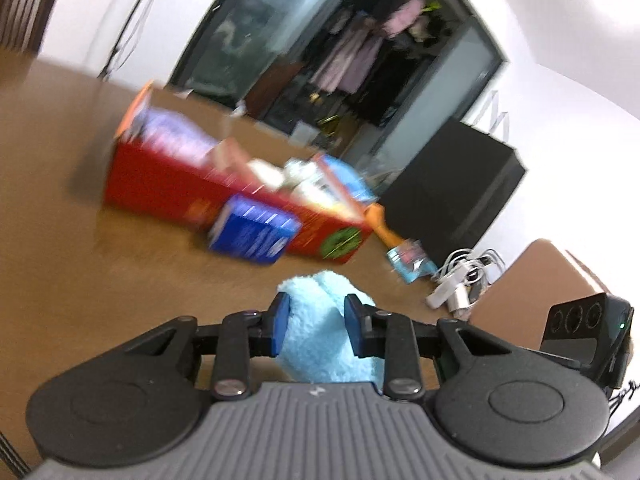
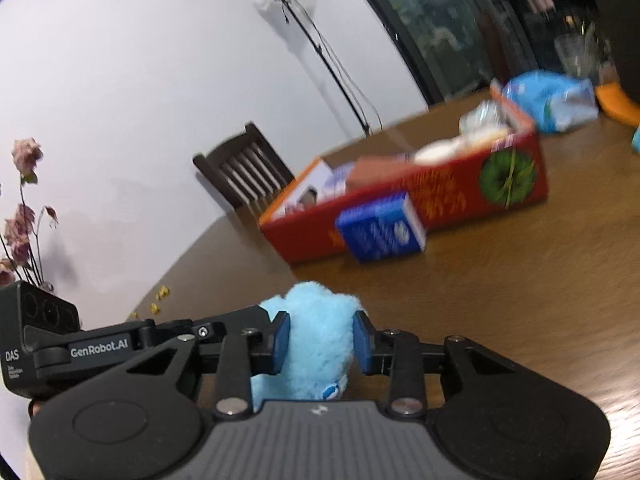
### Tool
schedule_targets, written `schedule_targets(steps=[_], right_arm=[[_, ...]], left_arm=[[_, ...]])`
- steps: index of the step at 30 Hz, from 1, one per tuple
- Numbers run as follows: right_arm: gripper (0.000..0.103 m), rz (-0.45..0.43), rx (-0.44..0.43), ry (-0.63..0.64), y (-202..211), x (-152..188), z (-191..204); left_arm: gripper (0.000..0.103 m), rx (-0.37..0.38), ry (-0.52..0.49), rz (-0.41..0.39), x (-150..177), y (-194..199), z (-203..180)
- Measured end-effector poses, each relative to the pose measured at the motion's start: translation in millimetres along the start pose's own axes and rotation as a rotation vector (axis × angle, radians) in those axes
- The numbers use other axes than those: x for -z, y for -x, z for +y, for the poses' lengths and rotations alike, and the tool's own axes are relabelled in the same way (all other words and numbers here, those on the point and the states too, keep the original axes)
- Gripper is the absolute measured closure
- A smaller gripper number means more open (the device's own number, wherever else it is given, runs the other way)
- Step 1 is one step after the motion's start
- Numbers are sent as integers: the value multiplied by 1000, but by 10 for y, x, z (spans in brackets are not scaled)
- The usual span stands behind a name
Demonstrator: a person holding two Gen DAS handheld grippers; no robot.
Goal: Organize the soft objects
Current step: 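Carry the light-blue plush into the box and open both grippers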
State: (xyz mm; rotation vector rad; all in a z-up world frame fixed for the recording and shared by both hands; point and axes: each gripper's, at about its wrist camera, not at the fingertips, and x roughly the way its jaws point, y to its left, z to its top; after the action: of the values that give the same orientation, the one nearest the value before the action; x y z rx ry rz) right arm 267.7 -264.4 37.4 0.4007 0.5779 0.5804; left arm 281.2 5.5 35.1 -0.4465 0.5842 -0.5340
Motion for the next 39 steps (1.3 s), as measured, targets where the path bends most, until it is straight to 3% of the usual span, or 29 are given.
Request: schedule_targets(steps=[5,10,15,18,20,23,31,34,37,39], right_arm=[[70,-89,57,117,103,-654,-25],[73,-50,161,135,-287,-1489,-330],[74,106,284,135,-1122,-2038,-767],[76,195,326,98,-1645,-2126,-1023],[78,236,341,84,-1912,-2090,-1116],[78,224,371,138,-2136,-2015,-1104],[75,191,259,53,-2190,-1949,-1275],[75,217,302,110,-2123,-1919,-1182],[71,221,356,189,-2005,-1831,-1082],[61,202,395,248,-1939,-1764,-1053]], left_arm=[[73,61,-32,-12,-621,-405,-227],[73,79,30,98,-1286,-1297,-113],[75,-16,108,222,-1567,-2161,211],[76,-105,146,278,-1626,-2512,480],[85,-162,139,278,-1652,-2627,566],[87,-229,68,244,-1670,-2660,579],[81,-254,-22,205,-1633,-2577,468],[64,-247,-65,204,-1656,-2413,362],[63,-242,-118,211,-1653,-2153,274],[62,-269,-144,196,-1682,-1991,218]])
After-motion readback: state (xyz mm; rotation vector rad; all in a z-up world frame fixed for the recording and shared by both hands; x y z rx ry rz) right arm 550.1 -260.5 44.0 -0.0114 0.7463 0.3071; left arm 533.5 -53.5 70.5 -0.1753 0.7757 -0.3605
